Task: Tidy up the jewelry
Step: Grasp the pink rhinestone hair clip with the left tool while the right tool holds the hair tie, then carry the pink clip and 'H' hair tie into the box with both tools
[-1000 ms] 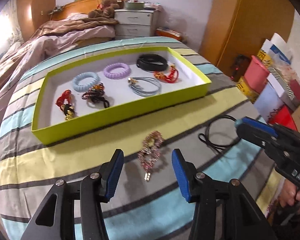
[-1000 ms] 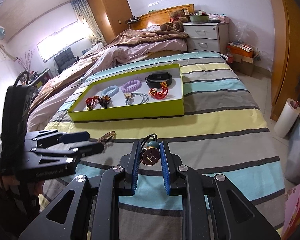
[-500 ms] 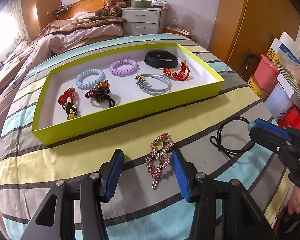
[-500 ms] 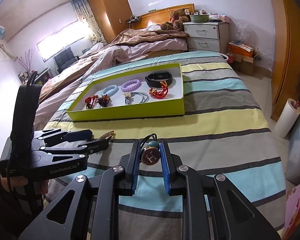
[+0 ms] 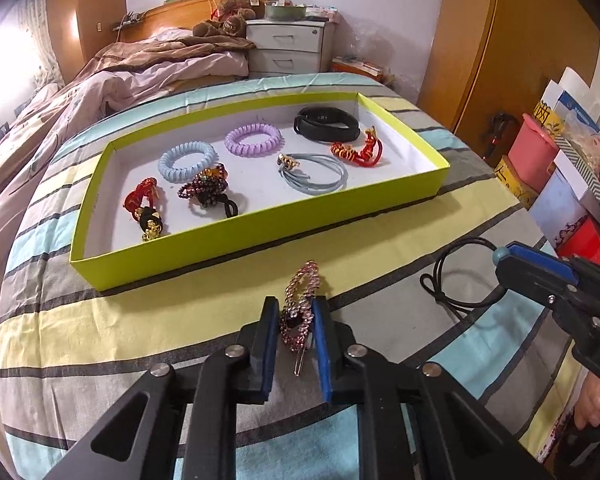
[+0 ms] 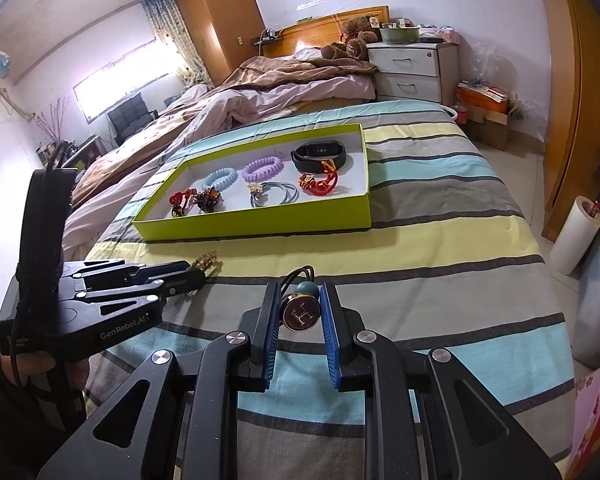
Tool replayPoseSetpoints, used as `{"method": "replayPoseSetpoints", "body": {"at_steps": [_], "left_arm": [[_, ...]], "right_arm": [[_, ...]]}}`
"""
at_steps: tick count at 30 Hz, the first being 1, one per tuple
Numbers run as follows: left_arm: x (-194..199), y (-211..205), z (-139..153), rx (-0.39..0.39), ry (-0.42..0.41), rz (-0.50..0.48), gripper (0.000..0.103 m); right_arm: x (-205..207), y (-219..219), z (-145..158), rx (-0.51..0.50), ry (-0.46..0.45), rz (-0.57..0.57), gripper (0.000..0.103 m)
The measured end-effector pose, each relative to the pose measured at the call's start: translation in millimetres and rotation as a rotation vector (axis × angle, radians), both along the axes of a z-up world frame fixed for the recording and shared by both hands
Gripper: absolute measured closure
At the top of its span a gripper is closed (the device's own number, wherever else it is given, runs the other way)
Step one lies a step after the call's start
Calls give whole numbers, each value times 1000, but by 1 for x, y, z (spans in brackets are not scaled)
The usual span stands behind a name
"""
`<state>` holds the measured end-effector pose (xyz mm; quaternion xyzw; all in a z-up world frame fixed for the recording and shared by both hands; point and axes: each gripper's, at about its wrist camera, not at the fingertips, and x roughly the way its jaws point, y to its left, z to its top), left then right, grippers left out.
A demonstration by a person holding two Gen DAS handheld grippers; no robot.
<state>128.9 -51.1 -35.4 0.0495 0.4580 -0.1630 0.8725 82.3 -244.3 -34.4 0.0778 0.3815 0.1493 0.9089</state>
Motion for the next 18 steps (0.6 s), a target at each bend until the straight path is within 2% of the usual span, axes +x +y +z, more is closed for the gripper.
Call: {"method": "replayPoseSetpoints", "body": {"at_steps": [11,18], "left_arm": [[-5,12,9,-21,-16,30,90],[-9,24,26,-32,-51,51,90]], "right_arm": [[1,-2,2,-3,-10,-5,82],[4,1,12,-3,-34,4,82]]}}
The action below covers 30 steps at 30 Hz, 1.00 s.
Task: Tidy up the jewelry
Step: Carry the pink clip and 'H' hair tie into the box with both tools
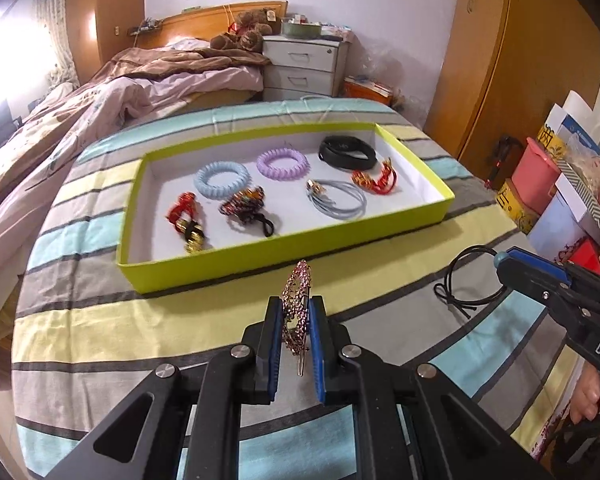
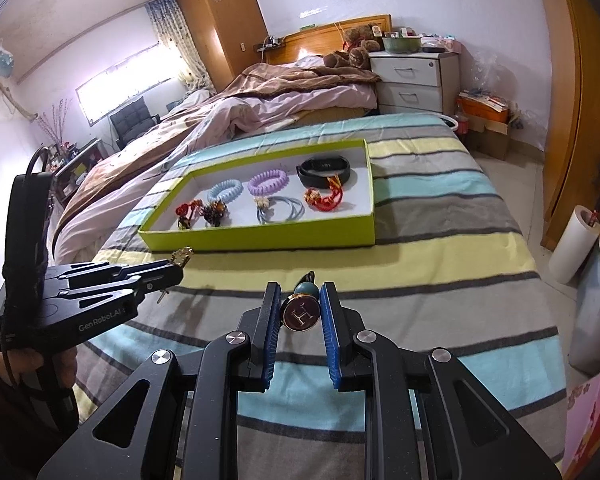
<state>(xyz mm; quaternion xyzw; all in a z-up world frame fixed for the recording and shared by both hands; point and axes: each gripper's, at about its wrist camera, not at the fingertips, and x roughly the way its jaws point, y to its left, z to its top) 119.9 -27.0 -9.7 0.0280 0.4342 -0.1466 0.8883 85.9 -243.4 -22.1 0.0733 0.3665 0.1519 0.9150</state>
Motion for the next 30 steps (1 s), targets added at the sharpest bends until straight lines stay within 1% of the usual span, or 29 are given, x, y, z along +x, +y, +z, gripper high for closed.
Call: {"method": "replayPoseSetpoints", "body": {"at_steps": [4,8,14,18,23,27,30], "left_arm": [[4,12,15,-17,-27,18,90],[14,27,30,-8,-57,49,90],[34,43,39,4,-71,75,90],[44,46,37,-10,-65,82,90],[54,41,22,-9,-29,66,90],[59,36,14,-17,-12,57,90],[65,31,9,-4,2,48,90]], "right_arm": [[7,6,12,1,-21,13,82],[20,14,29,13,-52,36,82],[42,32,39,13,-78,74,82],[66,42,37,14,-70,90,82],[98,50,34,12,-47,102,82],[124,58,26,13,-16,116,82],[140,65,19,2,1,127,82]]}}
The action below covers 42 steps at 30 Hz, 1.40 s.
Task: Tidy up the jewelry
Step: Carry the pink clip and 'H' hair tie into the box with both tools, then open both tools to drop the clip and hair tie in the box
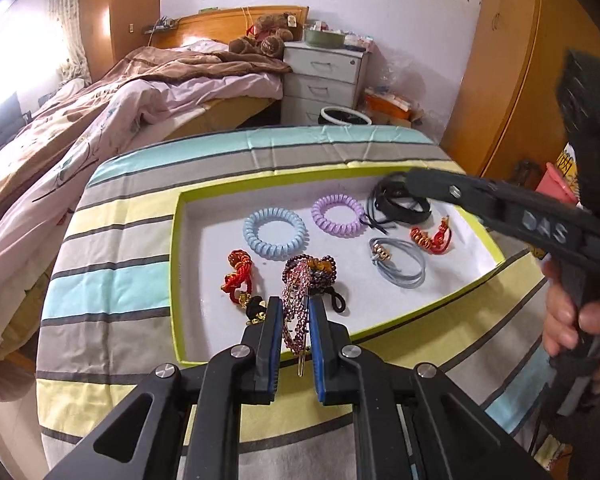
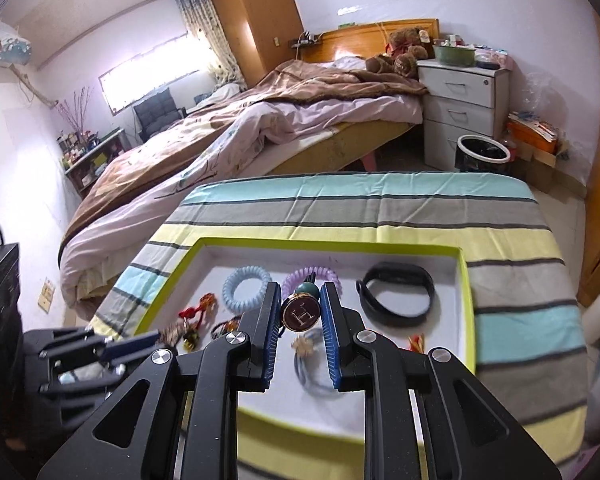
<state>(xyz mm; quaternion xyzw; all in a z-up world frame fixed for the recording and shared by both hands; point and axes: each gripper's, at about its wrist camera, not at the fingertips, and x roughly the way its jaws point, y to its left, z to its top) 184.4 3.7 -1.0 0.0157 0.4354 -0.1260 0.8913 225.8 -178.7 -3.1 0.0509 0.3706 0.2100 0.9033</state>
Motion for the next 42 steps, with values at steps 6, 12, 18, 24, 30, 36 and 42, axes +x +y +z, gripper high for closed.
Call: {"method": "replayPoseSetpoints", "body": {"at_steps": [6,12,18,24,30,36,42], "left_arm": [[6,-8,-12,29,26,-16,90],[9,-10,-17,30,39,-17,90],[11,-9,-18,17,44,-8,90],[13,-8,-18,11,49,-6,89],[11,-7,-17,-8,43,-3,69],[12,-8,-16,-16,46,-5,69],[12,-9,-15,-15,47,2,68]], "right_arm": [[26,5,-12,10,36,11,82],[40,7,-20,-1,54,18,82],[39,9,-30,-107,63,18,82],[37,13,-31,-163,54,33,82],[35,14,-30,-196,34,32,81],[34,16,-29,-205,23,35,74],[32,16,-29,-202,24,33,74]]}}
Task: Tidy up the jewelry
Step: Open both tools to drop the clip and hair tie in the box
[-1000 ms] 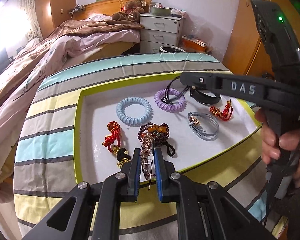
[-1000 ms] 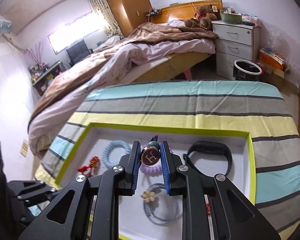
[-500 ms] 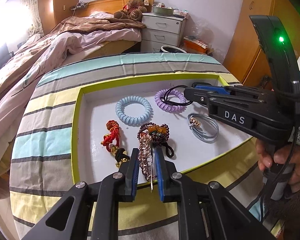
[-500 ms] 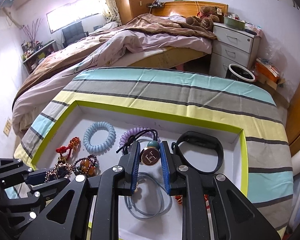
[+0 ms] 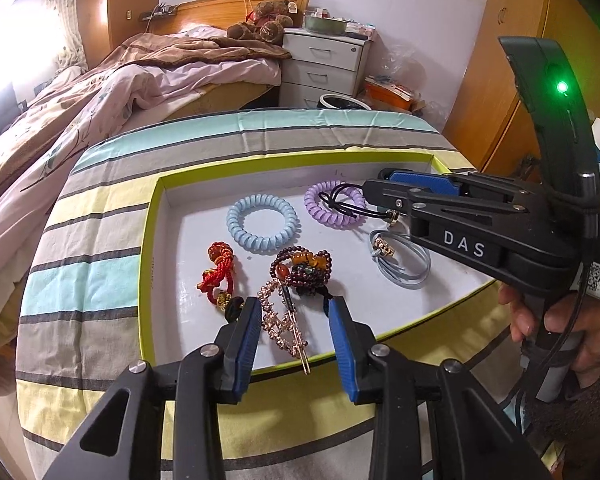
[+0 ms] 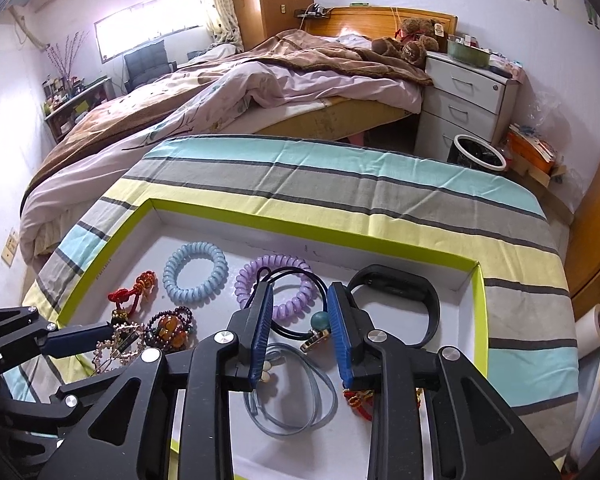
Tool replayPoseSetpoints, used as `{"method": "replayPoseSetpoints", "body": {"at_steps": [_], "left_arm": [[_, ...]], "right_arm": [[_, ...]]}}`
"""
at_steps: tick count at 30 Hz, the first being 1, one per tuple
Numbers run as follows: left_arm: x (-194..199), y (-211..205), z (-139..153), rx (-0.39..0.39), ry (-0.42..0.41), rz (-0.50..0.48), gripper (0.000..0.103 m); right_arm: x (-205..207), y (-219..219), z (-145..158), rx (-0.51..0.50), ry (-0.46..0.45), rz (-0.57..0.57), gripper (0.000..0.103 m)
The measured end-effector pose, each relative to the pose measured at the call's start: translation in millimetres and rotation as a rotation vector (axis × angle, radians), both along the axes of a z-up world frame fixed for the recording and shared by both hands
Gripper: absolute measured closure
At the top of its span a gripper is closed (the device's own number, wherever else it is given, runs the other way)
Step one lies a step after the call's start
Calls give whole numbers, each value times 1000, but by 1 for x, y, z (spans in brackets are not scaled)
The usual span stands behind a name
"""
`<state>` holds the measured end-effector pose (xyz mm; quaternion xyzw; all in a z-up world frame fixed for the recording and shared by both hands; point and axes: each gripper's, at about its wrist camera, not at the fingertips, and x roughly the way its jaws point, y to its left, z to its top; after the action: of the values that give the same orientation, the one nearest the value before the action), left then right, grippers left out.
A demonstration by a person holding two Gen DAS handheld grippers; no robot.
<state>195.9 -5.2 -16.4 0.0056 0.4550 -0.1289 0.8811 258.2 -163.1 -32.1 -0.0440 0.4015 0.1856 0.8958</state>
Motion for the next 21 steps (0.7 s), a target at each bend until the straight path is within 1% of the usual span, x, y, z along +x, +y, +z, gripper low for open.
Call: {"method": "replayPoseSetpoints", "body": {"at_steps": [2,4,11,16,21], "left_arm": [[-1,0,2,12,-8,7,68],[-3,-2,4,4,-13,5,64],[-13,-3,10,11,-31,31,64],[-22,-3,17,19,-51,53,64],[-34,-2,23,21,-66,91,64]], "right_arm": [[-1,-1,2,6,-6,-1,73],[-4,-4,6,21,-15,-8,73],[-16,-10,17,47,-39,-26,72],[-34,-15,25,56,-61,-38,72],[-54,-23,33,87,-77,-67,71]]}}
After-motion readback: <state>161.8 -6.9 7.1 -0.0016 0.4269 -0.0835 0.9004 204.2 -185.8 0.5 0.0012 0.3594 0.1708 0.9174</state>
